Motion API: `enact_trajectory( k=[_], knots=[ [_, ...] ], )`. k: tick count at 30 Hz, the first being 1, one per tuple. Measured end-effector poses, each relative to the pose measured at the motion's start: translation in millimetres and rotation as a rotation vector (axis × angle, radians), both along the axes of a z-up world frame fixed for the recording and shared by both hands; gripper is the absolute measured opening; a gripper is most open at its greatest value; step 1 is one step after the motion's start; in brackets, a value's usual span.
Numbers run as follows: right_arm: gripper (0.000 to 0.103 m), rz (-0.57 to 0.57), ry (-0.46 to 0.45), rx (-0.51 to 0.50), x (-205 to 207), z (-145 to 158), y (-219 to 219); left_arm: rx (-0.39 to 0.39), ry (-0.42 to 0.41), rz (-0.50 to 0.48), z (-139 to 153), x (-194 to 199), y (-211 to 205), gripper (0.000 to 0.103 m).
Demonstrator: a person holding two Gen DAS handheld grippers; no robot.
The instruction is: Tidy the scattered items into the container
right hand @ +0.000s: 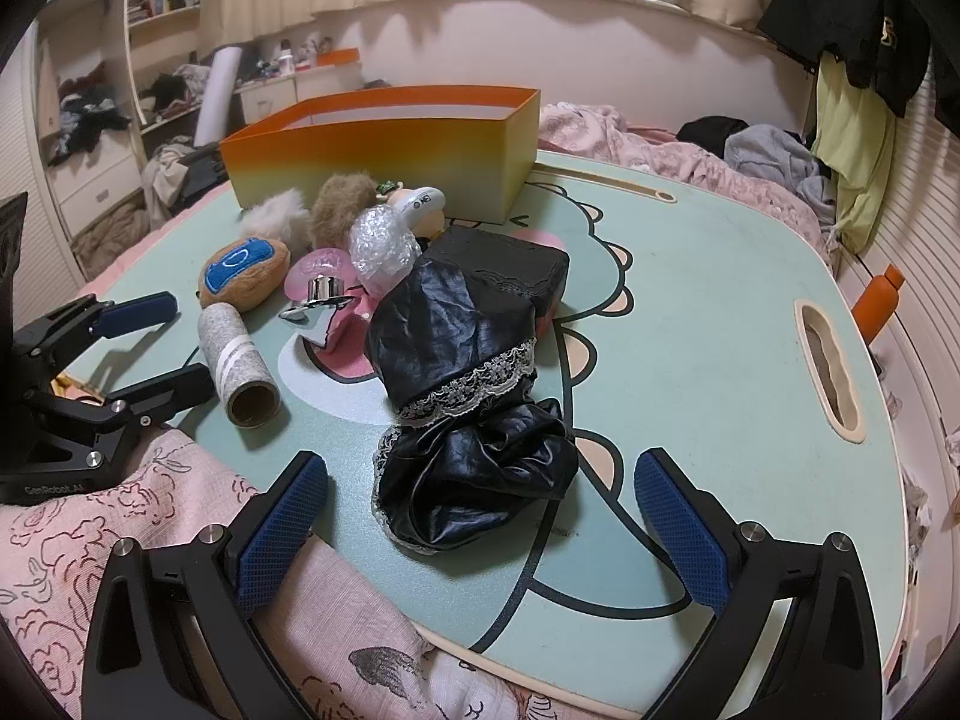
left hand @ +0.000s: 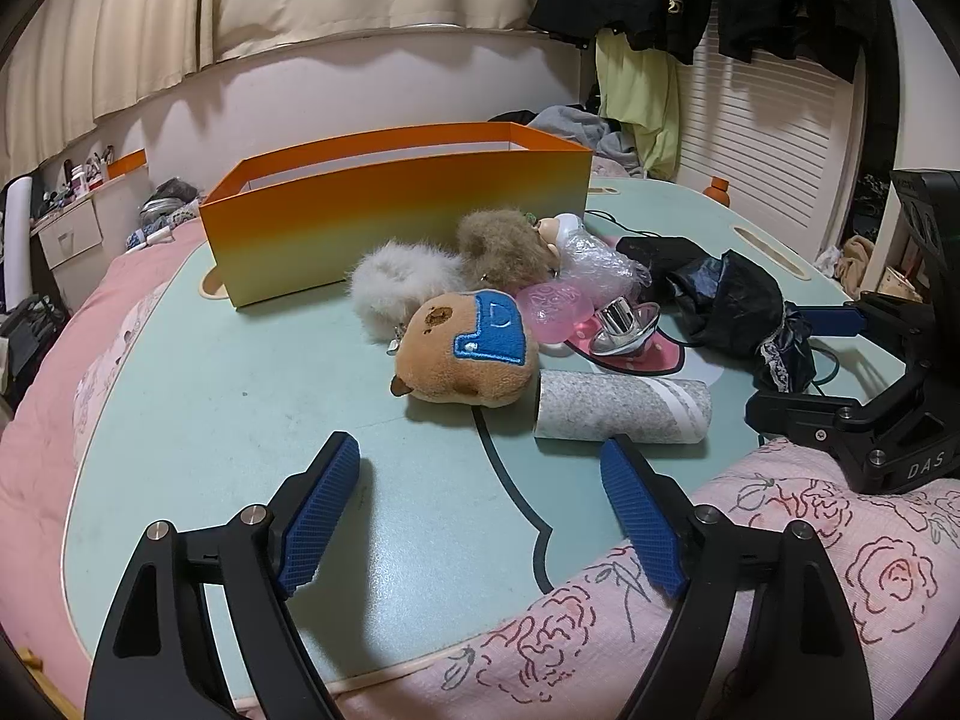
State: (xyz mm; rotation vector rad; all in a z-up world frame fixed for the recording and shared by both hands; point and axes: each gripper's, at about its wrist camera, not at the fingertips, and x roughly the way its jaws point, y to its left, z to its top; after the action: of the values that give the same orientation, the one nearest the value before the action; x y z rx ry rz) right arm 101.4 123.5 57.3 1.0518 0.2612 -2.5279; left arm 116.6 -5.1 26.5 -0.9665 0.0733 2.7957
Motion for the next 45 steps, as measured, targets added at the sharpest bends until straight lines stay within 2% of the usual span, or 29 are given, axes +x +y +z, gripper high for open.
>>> enact_trajectory(
  k=[35, 38, 40, 45],
  knots=[
    [0.103, 0.000, -0.001, 0.002, -1.0, -0.2, 2.0, -0.001, -0.001, 0.002, 0.0, -0.1, 1.1, 0.084],
    [0.103, 0.000, -0.002, 0.002, -1.0, -0.2, 1.8, -0.004, -0.009, 0.030, -0.3, -1.7, -1.4, 0.092],
    [0.103, 0.000, -0.003, 0.003, -0.8, -0.1, 1.4, -0.007, -0.020, 0.057, -1.2, -3.7, -3.7, 0.102],
    [0.103, 0.003, -0.006, 0.006, -1.6, -1.6, 2.8, -0.007, -0.027, 0.077, -2.0, -5.4, -6.3, 0.102]
  ],
)
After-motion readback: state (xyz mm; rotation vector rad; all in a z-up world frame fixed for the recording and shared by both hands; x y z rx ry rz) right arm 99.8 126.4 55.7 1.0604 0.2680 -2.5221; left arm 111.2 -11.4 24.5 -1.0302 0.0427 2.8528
